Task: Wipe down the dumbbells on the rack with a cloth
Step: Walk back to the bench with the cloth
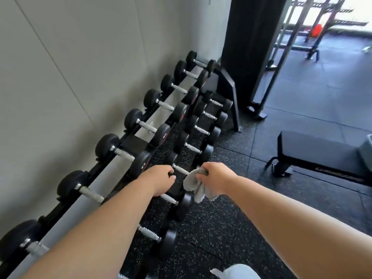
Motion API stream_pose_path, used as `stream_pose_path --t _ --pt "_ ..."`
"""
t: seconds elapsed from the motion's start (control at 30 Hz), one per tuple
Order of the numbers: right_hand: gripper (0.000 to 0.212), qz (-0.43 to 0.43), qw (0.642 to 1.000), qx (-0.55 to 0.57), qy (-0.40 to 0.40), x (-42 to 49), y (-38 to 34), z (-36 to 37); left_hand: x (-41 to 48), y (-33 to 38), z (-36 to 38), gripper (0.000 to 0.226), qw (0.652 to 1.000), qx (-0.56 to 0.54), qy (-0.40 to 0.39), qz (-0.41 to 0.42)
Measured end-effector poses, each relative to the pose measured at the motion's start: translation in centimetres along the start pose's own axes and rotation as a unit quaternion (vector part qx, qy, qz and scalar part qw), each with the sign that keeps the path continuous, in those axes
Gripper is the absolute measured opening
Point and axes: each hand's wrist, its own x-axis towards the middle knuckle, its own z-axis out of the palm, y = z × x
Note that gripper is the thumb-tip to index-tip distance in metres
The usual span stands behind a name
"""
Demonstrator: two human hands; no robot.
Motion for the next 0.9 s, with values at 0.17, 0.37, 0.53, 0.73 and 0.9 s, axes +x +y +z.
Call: stream_pose_path --t 0.17,0.37,0.53,0.73,0.9 --pt "0.023 0.077 0.996 0.007 0.032 0.9 6.4 -2.0 5.2 5.8 1.3 0.034 0.996 0.024 -0.039 0.075" --pt "0.024 0.143 0.987 0.041 0.061 2.3 15.9 -4.9 13.0 14.8 1.7 0.043 0.980 0.117 -0.076 0.141" --pt "0.022 0.178 0.976 0.091 0.083 4.1 24.5 -8.6 19.2 24.0 2.6 0.043 0.971 0.143 -0.096 0.166" --pt "0.019 0.198 0.968 0.119 0.103 6.1 34.5 -14.4 26.1 36.1 4.0 0.048 0.947 0.216 -0.115 0.209" --pt "0.017 0.235 0.953 0.137 0.132 6.5 41.9 -18.5 30.3 45.3 5.4 0.048 0.934 0.229 -0.114 0.249"
